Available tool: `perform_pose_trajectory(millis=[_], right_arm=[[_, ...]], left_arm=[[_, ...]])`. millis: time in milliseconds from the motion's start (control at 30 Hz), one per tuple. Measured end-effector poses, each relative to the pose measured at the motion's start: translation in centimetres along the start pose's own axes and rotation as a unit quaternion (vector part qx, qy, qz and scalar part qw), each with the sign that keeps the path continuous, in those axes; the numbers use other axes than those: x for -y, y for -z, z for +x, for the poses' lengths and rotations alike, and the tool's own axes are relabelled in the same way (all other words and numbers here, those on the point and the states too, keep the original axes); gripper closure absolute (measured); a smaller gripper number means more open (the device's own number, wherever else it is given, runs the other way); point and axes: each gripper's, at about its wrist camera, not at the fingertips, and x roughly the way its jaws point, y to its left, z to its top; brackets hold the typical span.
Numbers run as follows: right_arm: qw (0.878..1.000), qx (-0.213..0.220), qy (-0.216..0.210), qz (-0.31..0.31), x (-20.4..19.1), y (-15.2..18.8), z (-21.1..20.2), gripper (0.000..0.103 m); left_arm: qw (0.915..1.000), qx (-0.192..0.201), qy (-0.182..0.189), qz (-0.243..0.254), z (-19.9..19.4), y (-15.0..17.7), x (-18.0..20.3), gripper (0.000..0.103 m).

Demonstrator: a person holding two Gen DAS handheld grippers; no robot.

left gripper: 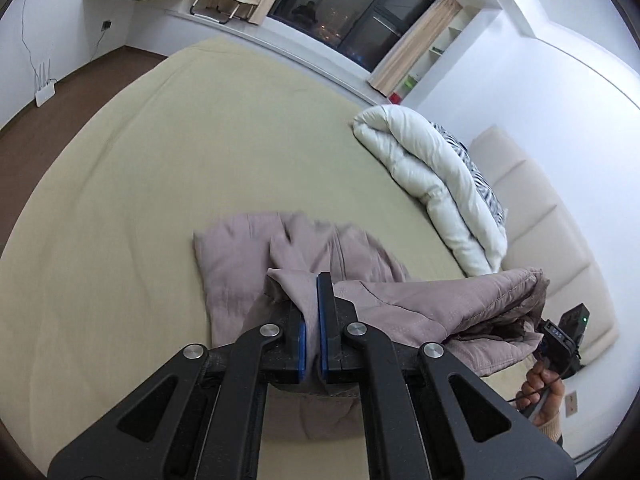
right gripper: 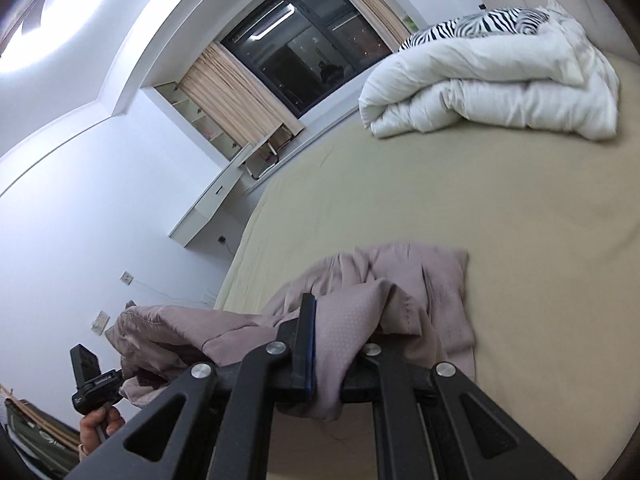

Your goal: Fold large clothes

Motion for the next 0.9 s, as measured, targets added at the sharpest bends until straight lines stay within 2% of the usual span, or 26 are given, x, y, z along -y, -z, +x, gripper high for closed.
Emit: perform_pose_trajectory(millis=[133, 300, 400, 467, 500, 567, 600, 633, 667, 733, 833, 900], right_arm=[[1.000, 0.003, 0.028, 0.001, 0.6, -5.0, 6.9, 0.094], [0.997, -0.029, 0.077, 0.014, 3.4, -7.1, 16.6, 0.092], [0.989, -0.078, 0.104, 0.066, 7.2, -6.0, 22.3, 0.080], [0.983, -0.106, 0.098, 0.116, 9.6, -5.1, 24.2, 0.063], [0.981, -0.102, 0.084, 0.139, 10.5, -4.7, 24.1, 0.060], [0.985, -0.074, 0.066, 0.142, 10.7, -4.3, 22.7, 0.047], [0.987, -0.071, 0.069, 0.126, 10.2, -4.3, 22.0, 0.045], [0.989, -0.071, 0.083, 0.102, 9.4, -4.2, 21.2, 0.044], [0.989, -0.069, 0.104, 0.073, 8.2, -4.1, 20.4, 0.038], [0.990, -0.051, 0.128, 0.021, 5.3, -3.5, 18.6, 0.031], [0.986, -0.053, 0.140, -0.067, -0.2, -1.6, 17.0, 0.031], [0.984, -0.058, 0.127, -0.110, -3.3, 0.1, 17.1, 0.031]], left_arm=[[0.9997, 0.007, -0.021, -0.006, 6.7, -6.5, -1.4, 0.100], [0.9974, -0.020, -0.054, -0.044, 16.7, -10.3, -5.5, 0.098], [0.9933, -0.042, -0.051, -0.095, 20.3, -10.5, -9.0, 0.094], [0.9922, -0.025, -0.042, -0.115, 19.5, -10.2, -10.4, 0.093], [0.9926, -0.012, -0.051, -0.110, 18.8, -9.8, -10.7, 0.093], [0.9937, 0.010, -0.091, -0.065, 17.3, -8.9, -9.8, 0.093], [0.9943, 0.015, -0.099, -0.038, 16.9, -8.2, -8.6, 0.093], [0.9948, 0.020, -0.099, -0.007, 16.5, -7.1, -7.2, 0.093], [0.9945, 0.024, -0.100, 0.018, 15.7, -5.5, -5.5, 0.093], [0.9905, 0.026, -0.107, 0.083, 16.4, -4.3, -1.7, 0.093], [0.9815, 0.012, -0.113, 0.154, 19.3, -2.5, 2.9, 0.093], [0.9773, -0.002, -0.117, 0.177, 21.4, -1.4, 4.7, 0.093]])
